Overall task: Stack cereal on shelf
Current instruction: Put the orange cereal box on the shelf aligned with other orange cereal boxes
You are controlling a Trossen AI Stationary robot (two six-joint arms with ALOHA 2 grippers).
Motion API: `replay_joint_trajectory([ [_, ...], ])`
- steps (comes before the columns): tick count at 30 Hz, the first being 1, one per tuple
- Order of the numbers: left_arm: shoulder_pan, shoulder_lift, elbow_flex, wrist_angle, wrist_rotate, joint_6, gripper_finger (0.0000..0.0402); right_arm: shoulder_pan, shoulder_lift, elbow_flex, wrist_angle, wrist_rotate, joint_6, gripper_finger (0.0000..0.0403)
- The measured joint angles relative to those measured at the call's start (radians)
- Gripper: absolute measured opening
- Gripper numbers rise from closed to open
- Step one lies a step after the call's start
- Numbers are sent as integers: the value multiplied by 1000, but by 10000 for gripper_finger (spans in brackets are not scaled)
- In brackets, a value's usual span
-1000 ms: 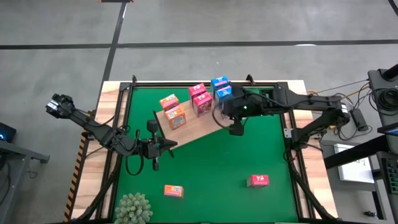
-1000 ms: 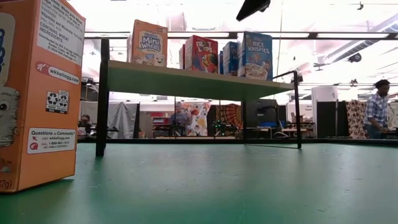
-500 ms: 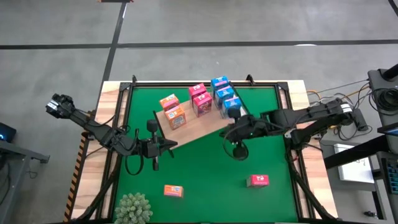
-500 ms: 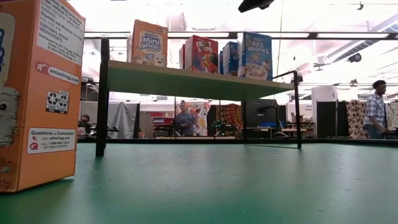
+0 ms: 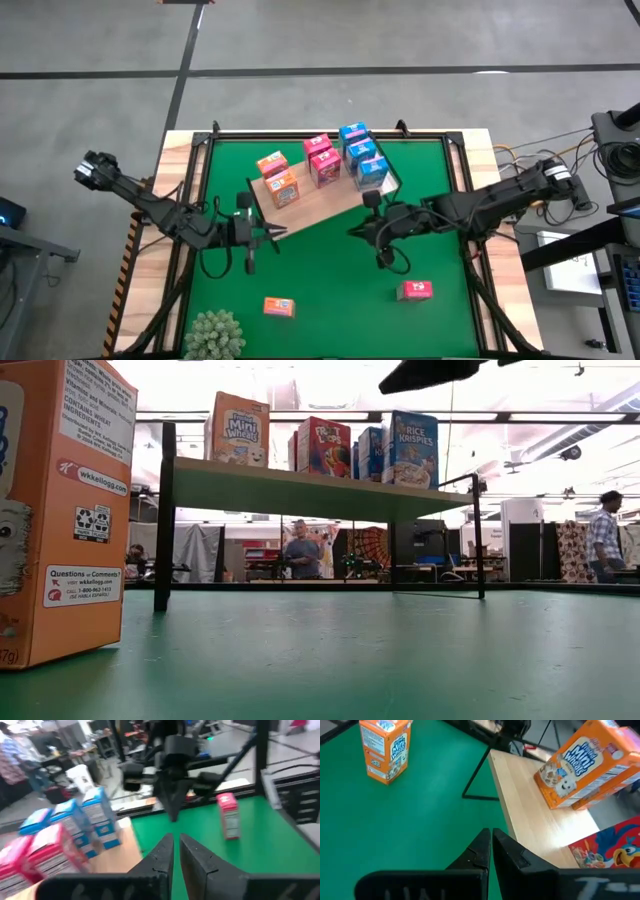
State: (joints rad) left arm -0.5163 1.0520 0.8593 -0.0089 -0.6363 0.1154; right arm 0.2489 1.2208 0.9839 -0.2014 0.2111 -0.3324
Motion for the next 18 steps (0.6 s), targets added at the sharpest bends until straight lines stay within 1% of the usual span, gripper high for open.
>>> replay_joint_trajectory([
  [3, 0, 34, 83, -96, 42, -40, 30, 0, -48, -70, 81, 0, -19, 9],
  [6, 0, 76, 190, -274, 73, -128, 56, 2, -106, -143, 161, -1, -34, 9],
  [9, 0, 135, 305, -490, 104, -267, 87, 2, -171, -213, 226, -1, -51, 9],
  [12, 0, 206, 411, -680, 150, -418, 120, 2, -239, -246, 242, -2, -52, 9],
  [15, -4, 286, 497, -811, 209, -563, 152, 2, -300, -263, 248, -2, -48, 9],
  [18, -20, 372, 562, -889, 267, -684, 181, 2, -342, -285, 252, -3, -52, 9],
])
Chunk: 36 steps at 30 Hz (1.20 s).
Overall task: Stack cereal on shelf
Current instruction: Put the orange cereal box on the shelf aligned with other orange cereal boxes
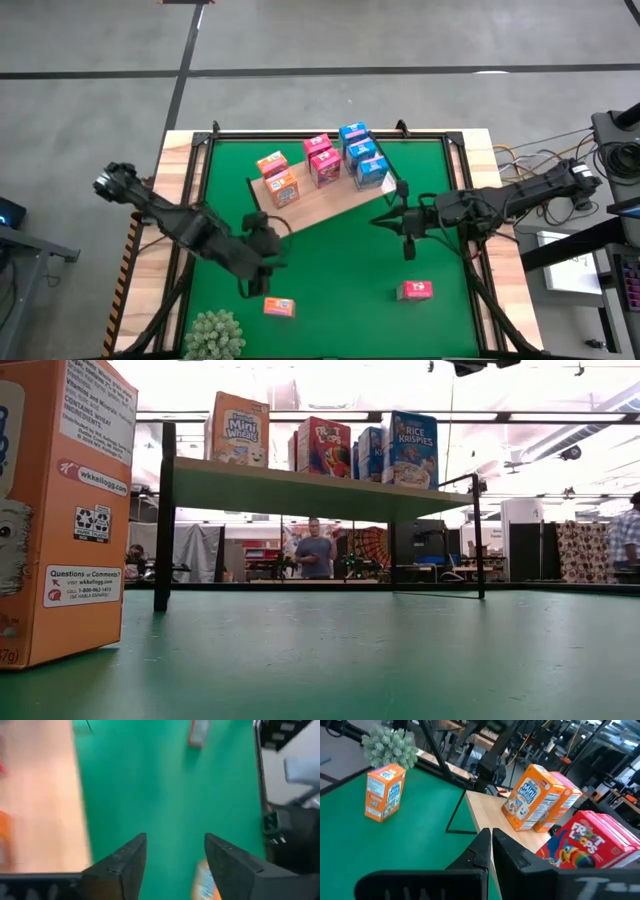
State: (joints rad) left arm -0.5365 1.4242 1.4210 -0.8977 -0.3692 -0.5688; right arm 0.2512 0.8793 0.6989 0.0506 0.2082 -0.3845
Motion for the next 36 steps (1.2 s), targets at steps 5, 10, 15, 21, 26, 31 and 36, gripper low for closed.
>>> replay_joint_trajectory([
  [5, -54, 146, 99, -95, 71, -112, 220, 0, -35, -35, 8, -3, -19, 9],
  [10, -102, 275, 185, -192, 73, -141, 241, 0, -53, -46, 13, -6, -14, 9],
  [15, -122, 367, 211, -238, 101, -169, 244, 0, -53, -49, 12, -7, -4, 9],
  [21, -138, 404, 209, -235, 146, -208, 244, 0, -43, -50, 12, -7, 11, 9],
  [26, -151, 403, 209, -231, 146, -277, 244, 0, -38, -51, 13, -10, 32, 9],
  [31, -151, 406, 201, -226, 156, -349, 244, 0, -38, -57, 12, -28, 37, 9],
  [36, -156, 407, 190, -202, 154, -332, 244, 0, -38, -59, 14, -34, 47, 9],
])
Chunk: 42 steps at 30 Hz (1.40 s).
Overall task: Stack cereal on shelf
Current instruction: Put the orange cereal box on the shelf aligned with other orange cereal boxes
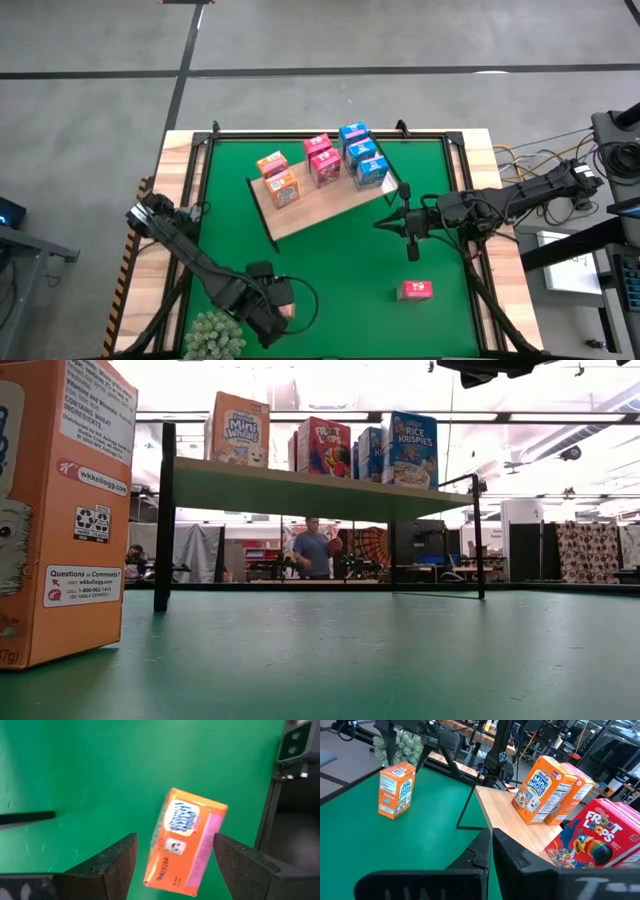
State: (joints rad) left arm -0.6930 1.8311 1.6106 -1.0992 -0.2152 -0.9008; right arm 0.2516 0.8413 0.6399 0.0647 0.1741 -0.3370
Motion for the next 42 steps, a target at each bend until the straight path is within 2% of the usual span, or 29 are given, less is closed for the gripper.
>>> replay_joint_trajectory([
  [22, -7, 61, -9, 11, -10, 107, 242, 0, 0, -3, -1, 0, 4, 9],
  [36, -7, 61, -18, 22, -11, 111, 171, 0, 0, -4, -1, 0, 14, 9],
  [42, -7, 61, -18, 22, -11, 125, 152, 0, 0, -4, -1, 0, 16, 9],
])
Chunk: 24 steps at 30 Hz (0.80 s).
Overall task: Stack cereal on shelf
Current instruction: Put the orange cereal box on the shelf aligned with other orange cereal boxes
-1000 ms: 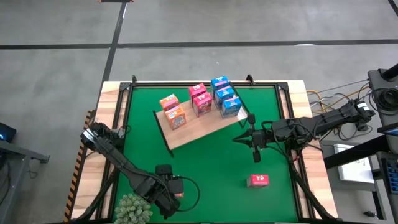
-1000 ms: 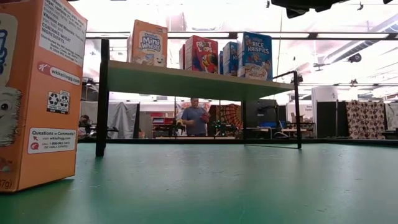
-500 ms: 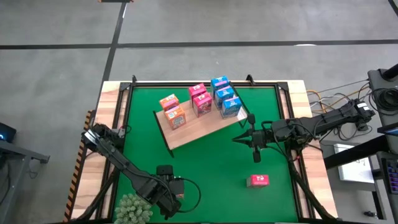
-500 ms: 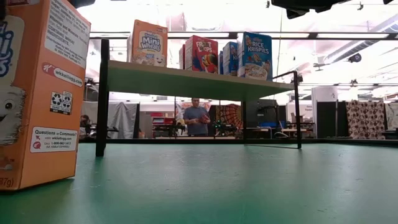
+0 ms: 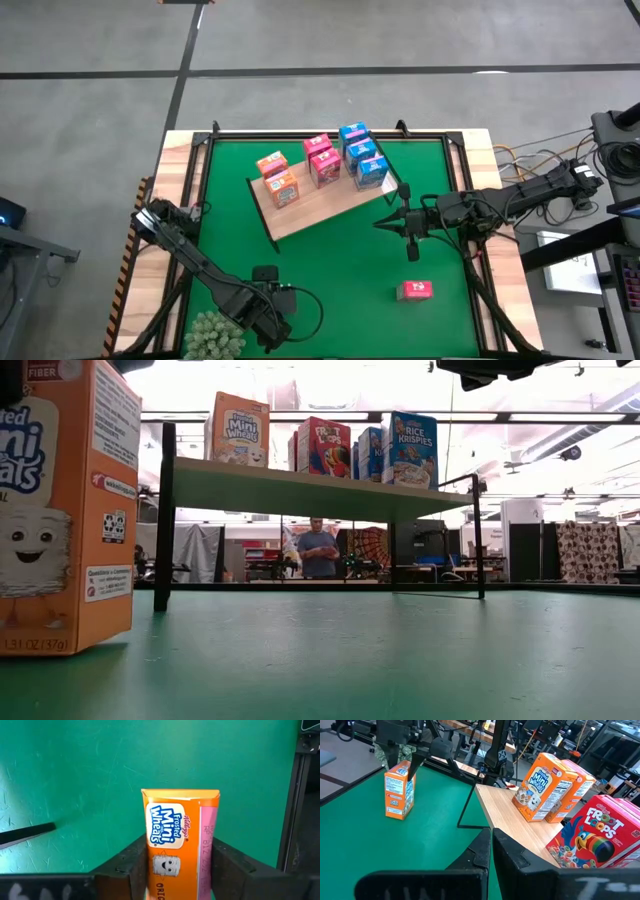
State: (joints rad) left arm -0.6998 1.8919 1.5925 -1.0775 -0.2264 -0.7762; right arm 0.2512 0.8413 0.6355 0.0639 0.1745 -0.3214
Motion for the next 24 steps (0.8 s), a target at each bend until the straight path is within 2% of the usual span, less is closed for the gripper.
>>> replay_joint_trajectory([
  [16, 0, -10, 51, -27, -3, 73, 128, 0, 0, -2, -1, 0, 8, 9],
  [24, 9, -10, 143, -94, -76, 186, 128, 0, 0, -2, -2, 0, 7, 9],
])
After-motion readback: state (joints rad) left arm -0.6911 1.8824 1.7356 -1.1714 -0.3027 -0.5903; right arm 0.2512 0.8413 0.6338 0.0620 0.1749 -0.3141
